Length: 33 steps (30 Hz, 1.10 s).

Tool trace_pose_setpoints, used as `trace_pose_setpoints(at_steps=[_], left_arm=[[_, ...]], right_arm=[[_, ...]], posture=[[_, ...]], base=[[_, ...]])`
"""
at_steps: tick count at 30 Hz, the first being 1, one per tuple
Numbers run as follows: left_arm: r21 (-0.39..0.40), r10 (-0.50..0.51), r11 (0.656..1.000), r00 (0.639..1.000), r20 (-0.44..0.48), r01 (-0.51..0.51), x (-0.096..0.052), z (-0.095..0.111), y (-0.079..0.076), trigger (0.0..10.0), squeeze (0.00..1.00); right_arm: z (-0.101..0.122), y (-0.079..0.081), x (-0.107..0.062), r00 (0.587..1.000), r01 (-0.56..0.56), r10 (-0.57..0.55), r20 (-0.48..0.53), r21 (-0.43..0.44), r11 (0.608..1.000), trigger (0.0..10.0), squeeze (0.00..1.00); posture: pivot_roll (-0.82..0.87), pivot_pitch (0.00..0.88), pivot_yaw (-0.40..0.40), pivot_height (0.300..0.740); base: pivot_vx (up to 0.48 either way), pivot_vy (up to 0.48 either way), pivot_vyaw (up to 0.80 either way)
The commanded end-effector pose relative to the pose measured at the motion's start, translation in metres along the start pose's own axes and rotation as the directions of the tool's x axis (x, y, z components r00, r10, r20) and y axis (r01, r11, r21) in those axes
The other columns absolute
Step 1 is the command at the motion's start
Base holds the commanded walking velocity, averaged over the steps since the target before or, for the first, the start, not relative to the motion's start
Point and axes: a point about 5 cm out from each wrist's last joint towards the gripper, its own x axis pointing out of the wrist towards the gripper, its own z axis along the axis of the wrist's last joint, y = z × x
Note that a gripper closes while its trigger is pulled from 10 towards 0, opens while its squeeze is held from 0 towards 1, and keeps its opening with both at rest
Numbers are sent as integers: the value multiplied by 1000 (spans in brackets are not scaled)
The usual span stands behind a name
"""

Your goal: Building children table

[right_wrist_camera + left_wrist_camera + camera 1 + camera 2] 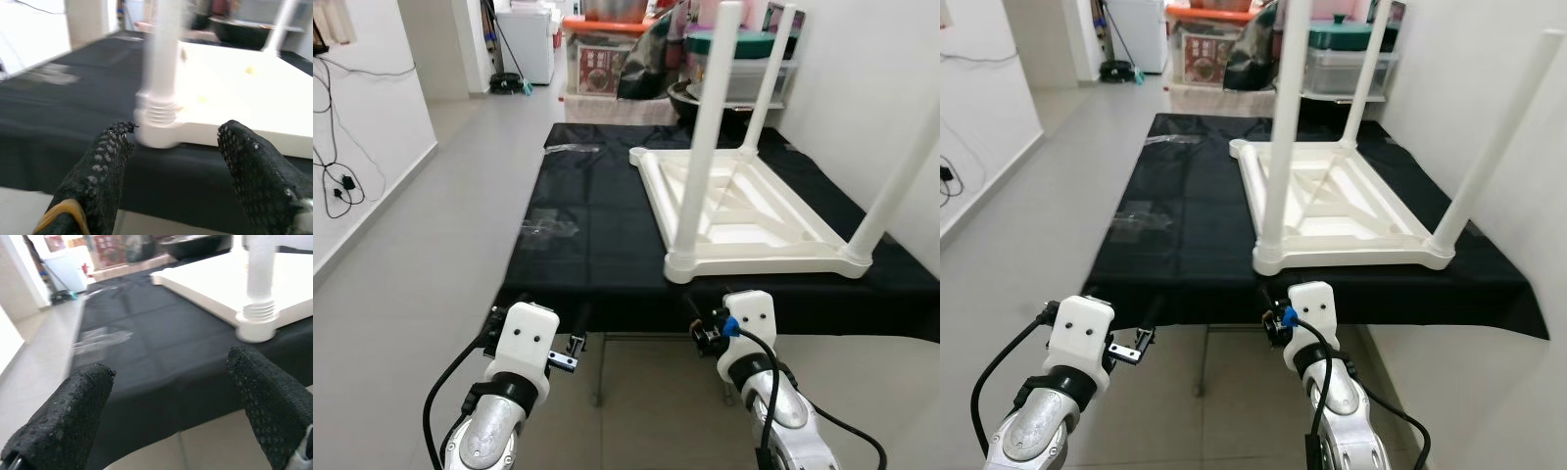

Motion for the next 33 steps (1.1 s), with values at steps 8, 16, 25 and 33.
trace_pose_setpoints(at_steps=[8,16,25,33], left_arm=[[7,31,999,999,-5,-31,1,1,5,10000,0],[21,83,996,995,56,-84,6,18,15,10000,0],[54,208,974,966,155,-219,14,40,46,10000,0],[76,223,968,960,171,-238,15,44,52,10000,0]], right_arm=[[-2,0,4,1000,10,-10,-20,11,1000,10000,0],[23,-35,19,978,195,-196,73,29,980,10000,0],[55,-65,34,905,387,-387,177,35,921,10000,0],[58,-57,39,910,371,-372,181,41,928,10000,0]], posture=[[119,6,-59,740],[120,14,-59,740],[129,16,-65,740],[129,17,-65,740]], base=[[0,0,0],[0,0,0],[0,0,0],[214,0,-216]])
